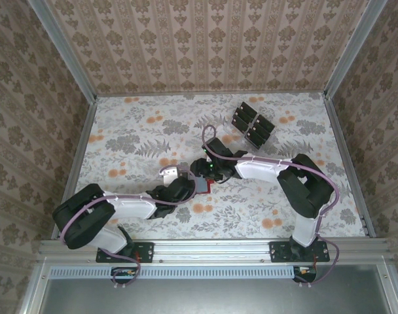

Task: Put the credit cards into the card holder
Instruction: Flip over the card slot in the card holder.

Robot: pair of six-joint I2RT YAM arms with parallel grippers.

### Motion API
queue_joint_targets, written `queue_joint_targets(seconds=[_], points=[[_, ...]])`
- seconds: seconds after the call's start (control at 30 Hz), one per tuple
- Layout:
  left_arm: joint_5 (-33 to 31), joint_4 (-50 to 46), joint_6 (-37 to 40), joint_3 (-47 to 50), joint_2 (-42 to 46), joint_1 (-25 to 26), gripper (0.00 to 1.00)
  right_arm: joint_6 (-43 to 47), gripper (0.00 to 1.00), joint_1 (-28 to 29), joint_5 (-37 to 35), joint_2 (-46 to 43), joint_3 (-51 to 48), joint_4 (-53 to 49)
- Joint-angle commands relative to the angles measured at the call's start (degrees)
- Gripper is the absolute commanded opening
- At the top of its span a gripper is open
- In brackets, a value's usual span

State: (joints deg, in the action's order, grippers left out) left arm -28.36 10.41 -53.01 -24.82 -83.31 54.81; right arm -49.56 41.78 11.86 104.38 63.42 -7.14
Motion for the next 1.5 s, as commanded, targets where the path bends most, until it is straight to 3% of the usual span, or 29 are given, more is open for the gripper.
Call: queue_joint_targets(seconds=[0.0,0.47,1.1,1.47], points=[[7.17,-4.29,-4.1,3.81,-5.94,-1.32,0.94,0.66,0.58,-0.26,-2.21,0.39,-0.66,-2.2],[7.44,-3.38,-4.11,4.14,-6.08,-1.32,0.94,0.88,0.58,-0.23,-1.21,6.25,0.58,-2.57],[7.87,-3.16,-3.42,3.62,-5.71,-1.35,0.94,-2.78,0.58,-1.0,9.73,7.53,0.17,7.78],[6.43,-5.98,-1.15,3.42,2.47,-1.37,1.0,-4.65,0.57,-1.2,11.86,7.42,0.4,9.76]])
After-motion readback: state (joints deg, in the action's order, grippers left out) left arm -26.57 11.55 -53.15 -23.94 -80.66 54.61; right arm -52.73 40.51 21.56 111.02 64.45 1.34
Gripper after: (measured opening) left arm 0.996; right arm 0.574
